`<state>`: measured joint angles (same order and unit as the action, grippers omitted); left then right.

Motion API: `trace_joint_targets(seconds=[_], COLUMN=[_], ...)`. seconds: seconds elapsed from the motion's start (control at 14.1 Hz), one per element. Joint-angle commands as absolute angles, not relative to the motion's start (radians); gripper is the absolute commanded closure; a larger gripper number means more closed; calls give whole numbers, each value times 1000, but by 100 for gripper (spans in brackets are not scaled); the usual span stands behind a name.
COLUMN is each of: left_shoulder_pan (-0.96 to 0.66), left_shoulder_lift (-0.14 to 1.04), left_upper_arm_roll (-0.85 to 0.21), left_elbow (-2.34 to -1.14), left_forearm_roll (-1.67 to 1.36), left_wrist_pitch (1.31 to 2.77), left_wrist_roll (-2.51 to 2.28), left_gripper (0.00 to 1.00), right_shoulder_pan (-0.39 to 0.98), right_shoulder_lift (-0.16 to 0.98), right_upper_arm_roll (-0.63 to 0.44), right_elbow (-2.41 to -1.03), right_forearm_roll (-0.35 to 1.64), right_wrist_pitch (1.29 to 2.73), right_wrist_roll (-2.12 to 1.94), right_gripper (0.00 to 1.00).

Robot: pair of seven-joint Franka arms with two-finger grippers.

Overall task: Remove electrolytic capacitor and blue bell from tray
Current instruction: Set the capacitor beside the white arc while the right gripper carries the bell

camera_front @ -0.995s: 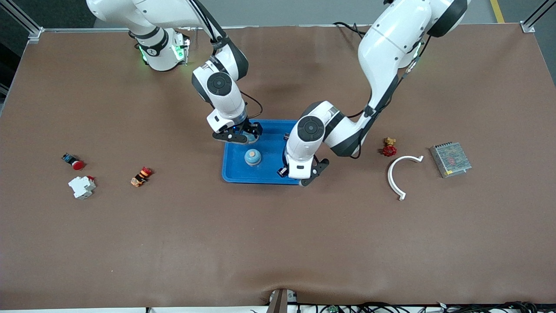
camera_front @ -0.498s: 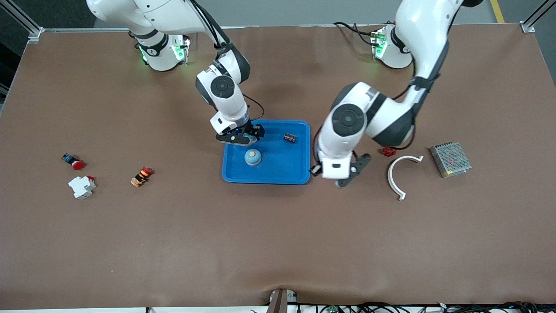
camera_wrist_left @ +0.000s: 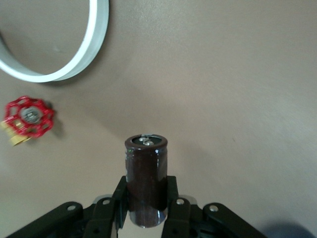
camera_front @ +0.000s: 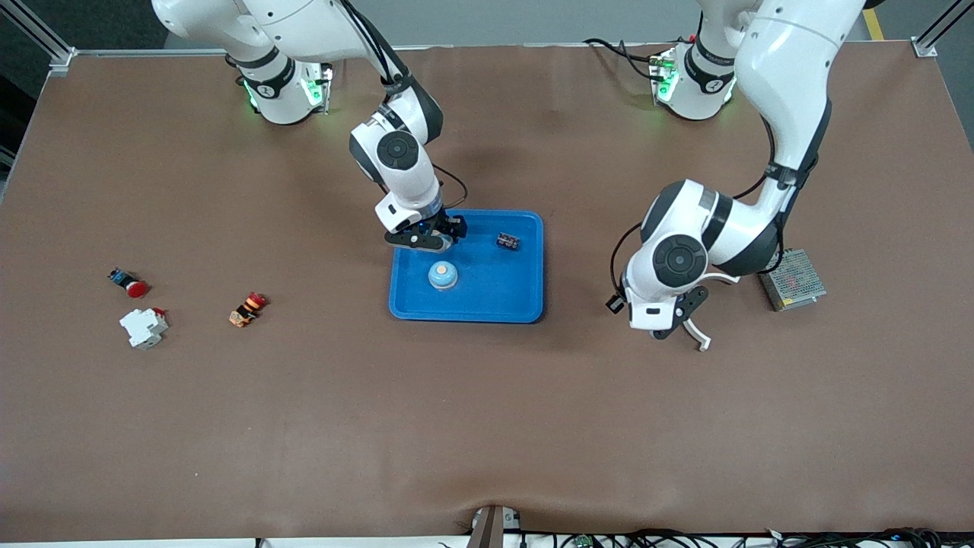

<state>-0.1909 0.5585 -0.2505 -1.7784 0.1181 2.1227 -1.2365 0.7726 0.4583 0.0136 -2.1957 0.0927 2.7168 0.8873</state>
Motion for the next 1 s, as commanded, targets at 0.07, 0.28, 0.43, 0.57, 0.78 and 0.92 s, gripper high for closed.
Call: trace_joint_targets(seconds=[0.07,0.28,0.43,0.57,0.78,0.92], left_shoulder_pan=[-155,-134,-123,-123,-123,-133], left_shoulder_lift=[604,620,635,640,629,612], left_upper_arm_roll=[-253,-252,-252,-252,-253,-261], left_elbow=[-1809,-1806,-1796,-1793,-1784,-1772], left_forearm_roll=[202,209,210,210,209,195], left_wrist_pitch=[2200,2201,2206,2206,2203,2198], left_wrist_roll=[-1238,-1238,-1239,-1241,-1265,-1319], left_gripper=[100,100,88,29,0,0], right_shoulder_pan=[785,782,766,743,587,493], right_shoulder_lift=[457,431,394,348,237,165], right_upper_arm_roll=[-2,-2,-3,-6,-6,-6], right_elbow=[-2184,-2175,-2161,-2152,-2161,-2184], right_forearm_roll=[97,97,97,95,94,83], right_wrist_pitch=[2717,2688,2611,2513,2361,2295], right_wrist_roll=[902,893,879,833,630,479], right_gripper=[85,100,100,100,100,100])
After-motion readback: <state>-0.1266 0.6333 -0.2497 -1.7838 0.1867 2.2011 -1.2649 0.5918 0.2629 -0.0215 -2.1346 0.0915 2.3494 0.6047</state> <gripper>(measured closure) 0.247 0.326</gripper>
